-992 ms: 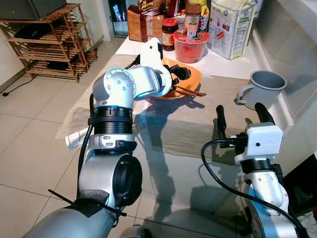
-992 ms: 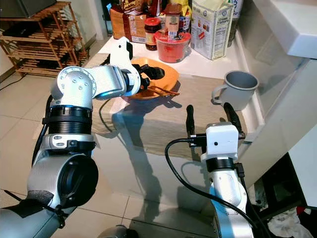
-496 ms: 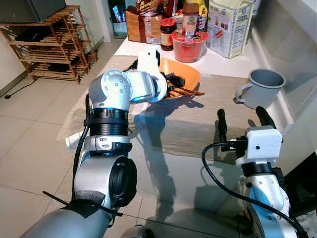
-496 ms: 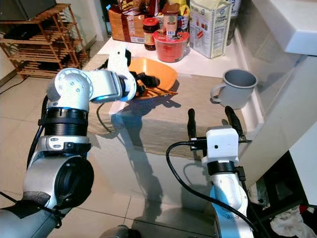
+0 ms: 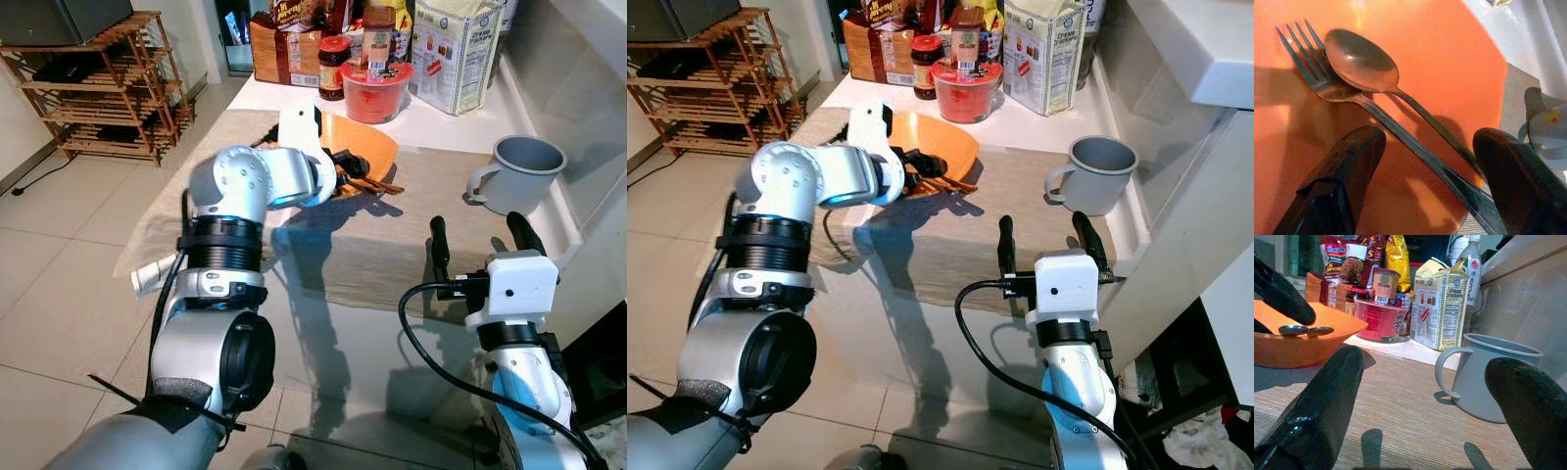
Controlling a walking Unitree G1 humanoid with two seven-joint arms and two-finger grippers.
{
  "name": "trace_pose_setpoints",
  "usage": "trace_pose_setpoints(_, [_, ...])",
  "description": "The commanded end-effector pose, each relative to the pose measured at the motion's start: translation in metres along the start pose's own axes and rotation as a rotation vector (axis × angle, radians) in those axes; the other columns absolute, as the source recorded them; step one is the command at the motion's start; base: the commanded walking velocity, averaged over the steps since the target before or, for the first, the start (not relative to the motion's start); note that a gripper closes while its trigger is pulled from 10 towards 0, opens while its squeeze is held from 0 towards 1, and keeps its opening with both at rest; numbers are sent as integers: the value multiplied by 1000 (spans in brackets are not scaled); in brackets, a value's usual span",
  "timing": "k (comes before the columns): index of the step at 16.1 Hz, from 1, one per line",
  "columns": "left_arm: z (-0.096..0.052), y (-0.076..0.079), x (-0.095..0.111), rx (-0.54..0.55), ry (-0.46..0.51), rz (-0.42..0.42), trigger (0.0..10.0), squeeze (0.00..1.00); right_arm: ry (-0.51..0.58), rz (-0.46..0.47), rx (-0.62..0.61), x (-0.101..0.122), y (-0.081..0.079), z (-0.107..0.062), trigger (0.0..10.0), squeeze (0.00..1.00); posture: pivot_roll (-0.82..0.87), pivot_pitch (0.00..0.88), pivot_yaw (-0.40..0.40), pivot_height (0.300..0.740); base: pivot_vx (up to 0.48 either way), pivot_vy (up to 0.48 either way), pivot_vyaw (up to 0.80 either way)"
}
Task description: Setting the table
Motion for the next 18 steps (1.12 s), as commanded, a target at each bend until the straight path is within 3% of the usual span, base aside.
trace_pose_setpoints(1, [1,2,1,7,0,26,10000,0,11,-1,-8,5,1,-1,10000,0,-78,0,98,718,0,0,0])
trace_pose_setpoints(3, [8,-5,-1,30,-11,75,10000,0,10,-2,-6,5,1,0,10000,0,-82,0,96,718,0,0,0])
trace_pose_setpoints(8, [12,-12,13,54,40,86,10000,0,7,-2,-5,5,1,-1,10000,0,-84,0,97,718,0,0,0])
trace_pose_setpoints(9, [13,-14,15,55,49,84,3529,0,6,-3,-5,4,1,-1,10000,0,-84,0,97,718,0,0,0])
trace_pose_setpoints(10, [13,-15,17,56,60,77,0,0,5,-3,-4,4,1,-1,10000,0,-84,0,97,718,0,0,0])
trace_pose_setpoints(18, [18,-24,23,83,77,146,0,0,3,-5,-1,4,0,0,10000,0,-80,0,94,718,0,0,0])
Point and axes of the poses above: a point about 5 cm out from each wrist's last joint towards the gripper, its own z axis pointing out of the wrist towards the gripper, its own x axis along the axis of the wrist's last joint, y = z × x, the point moved 3 cm from there along z, pointing out of the wrist towards the gripper, and after that the axes turned 13 degrees about -z, right-handed, at the moved point
